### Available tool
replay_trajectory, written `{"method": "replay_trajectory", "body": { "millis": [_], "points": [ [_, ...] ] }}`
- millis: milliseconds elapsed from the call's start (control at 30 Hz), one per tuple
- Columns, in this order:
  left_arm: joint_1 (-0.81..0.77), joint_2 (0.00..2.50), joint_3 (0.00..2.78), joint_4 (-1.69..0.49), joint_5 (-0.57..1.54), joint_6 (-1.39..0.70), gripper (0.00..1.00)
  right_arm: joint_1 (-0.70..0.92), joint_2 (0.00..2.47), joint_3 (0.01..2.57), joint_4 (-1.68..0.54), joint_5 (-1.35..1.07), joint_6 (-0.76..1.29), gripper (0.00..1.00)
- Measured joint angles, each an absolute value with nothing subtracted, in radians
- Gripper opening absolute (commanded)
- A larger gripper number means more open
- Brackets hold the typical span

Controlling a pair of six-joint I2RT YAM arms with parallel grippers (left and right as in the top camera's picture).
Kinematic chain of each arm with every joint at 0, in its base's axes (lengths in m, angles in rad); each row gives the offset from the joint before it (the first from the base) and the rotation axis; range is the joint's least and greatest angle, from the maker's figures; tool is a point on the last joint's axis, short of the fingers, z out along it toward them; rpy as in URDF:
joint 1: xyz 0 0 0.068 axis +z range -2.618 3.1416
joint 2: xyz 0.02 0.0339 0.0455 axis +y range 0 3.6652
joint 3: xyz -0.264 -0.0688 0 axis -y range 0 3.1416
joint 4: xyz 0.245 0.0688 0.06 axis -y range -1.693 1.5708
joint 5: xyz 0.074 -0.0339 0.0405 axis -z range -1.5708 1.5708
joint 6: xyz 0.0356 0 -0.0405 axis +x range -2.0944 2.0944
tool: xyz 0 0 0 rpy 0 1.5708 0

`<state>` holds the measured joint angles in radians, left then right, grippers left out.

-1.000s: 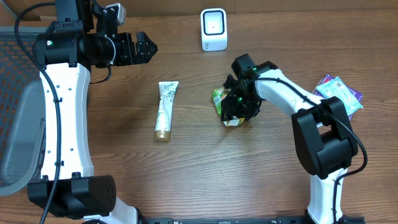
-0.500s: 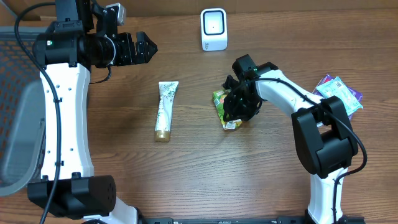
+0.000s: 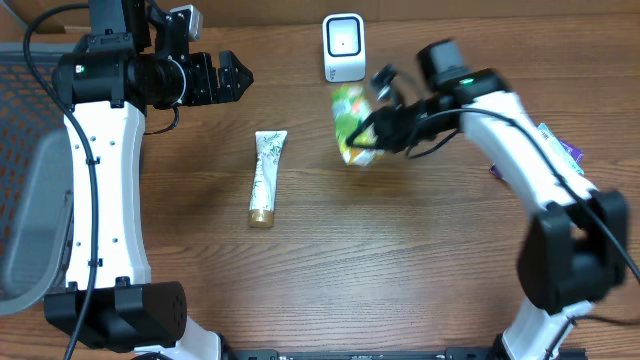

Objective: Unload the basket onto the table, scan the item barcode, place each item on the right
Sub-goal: 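Hold the green juice box's barcode up to the white scanner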

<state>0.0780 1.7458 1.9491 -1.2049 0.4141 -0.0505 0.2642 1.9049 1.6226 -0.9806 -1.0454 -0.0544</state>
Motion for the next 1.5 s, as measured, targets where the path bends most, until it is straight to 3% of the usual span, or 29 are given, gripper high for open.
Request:
{"method": "replay_trajectory", "body": {
  "millis": [233,533,733,933,1200,1500],
  "points": [
    [0.078,1.746,1.949,-1.205,0.414,-0.051,1.0,0.168,1.824,1.664,-0.934,-1.254,-0.016,0.04],
    [0.078,1.746,1.949,-1.205,0.414,-0.051,1.0,0.174,1.824,1.665,-0.8,-1.222,0.161,0.04],
    [0.078,1.746,1.949,-1.205,0.414,-0.051,0.99,0.213,1.826,1.769,-0.887,-0.878,0.262,0.04],
    [0.078,1.746,1.949,-1.205,0.414,-0.051,1.0,0.376,1.824,1.982,-0.899,-0.232,0.209,0.04],
    [0.078,1.746,1.949,-1.205,0.414,-0.051,1.0,0.56,1.922,1.994,-0.547,0.458,-0.131,0.04],
    [0.078,1.746,1.949,-1.205,0.414,-0.051,0.99,0.523,2.223,1.995,-0.25,0.695,-0.601,0.04]
  ]
}}
